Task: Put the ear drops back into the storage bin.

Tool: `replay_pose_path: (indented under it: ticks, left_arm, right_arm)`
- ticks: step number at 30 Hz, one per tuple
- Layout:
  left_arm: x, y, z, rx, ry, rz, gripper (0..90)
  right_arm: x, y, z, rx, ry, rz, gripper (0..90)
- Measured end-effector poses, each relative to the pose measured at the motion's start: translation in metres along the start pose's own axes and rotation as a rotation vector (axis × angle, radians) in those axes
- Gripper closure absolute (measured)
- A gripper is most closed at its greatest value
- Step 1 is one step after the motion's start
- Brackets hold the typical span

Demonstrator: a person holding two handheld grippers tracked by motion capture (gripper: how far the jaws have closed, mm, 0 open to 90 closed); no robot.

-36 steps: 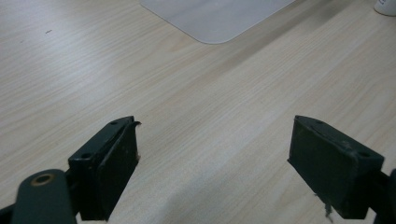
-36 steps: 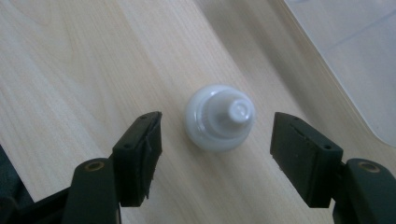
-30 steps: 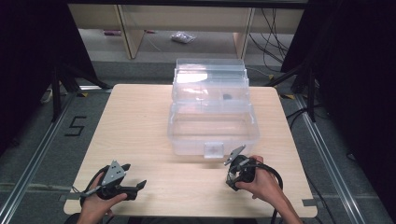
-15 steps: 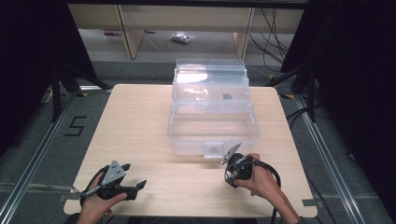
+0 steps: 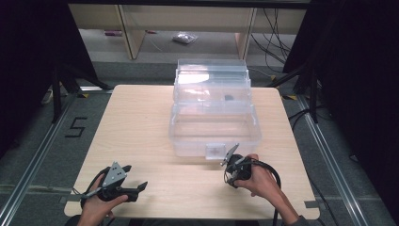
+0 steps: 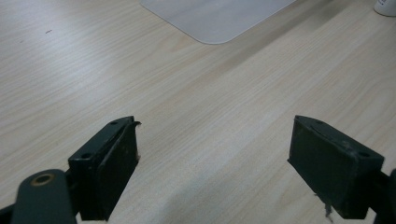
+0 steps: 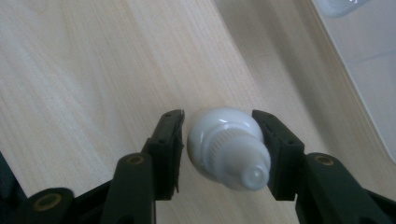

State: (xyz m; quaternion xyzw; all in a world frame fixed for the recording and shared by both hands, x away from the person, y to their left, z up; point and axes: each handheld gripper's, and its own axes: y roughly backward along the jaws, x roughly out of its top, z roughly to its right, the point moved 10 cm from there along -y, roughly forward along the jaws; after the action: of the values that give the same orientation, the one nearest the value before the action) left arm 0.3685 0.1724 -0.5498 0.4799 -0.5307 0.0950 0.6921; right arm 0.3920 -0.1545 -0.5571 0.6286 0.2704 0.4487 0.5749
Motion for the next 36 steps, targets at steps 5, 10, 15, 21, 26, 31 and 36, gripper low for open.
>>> replay_pose_path:
  ticks: [5,10,15,21,26,31,36]
  left_arm:
    - [0.000,0.000,0.000,0.000,-0.001,0.000,15.2]
    - [0.000,0.000,0.000,0.000,0.000,0.001,15.2]
    - [0.000,0.000,0.000,0.000,-0.002,0.000,15.2]
    - [0.000,0.000,0.000,0.000,-0.002,0.000,15.2]
    - [0.000,0.000,0.000,0.000,-0.002,-0.001,15.2]
    - [0.000,-0.001,0.000,0.007,0.001,0.006,15.2]
    - [0.000,-0.001,0.000,0.007,0.001,0.006,15.2]
  right_arm:
    - [0.000,0.000,0.000,0.004,-0.013,-0.008,59.9]
    - [0.000,0.001,0.000,0.009,0.003,-0.010,60.1]
    - [0.003,0.010,0.002,0.007,0.004,0.007,60.1]
    - [0.007,0.020,0.005,0.005,-0.004,0.009,60.1]
    - [0.010,0.029,0.010,0.006,-0.008,0.015,60.1]
    - [0.013,0.042,0.014,0.004,0.001,0.021,60.1]
    - [0.015,0.054,0.018,0.005,-0.001,0.022,60.1]
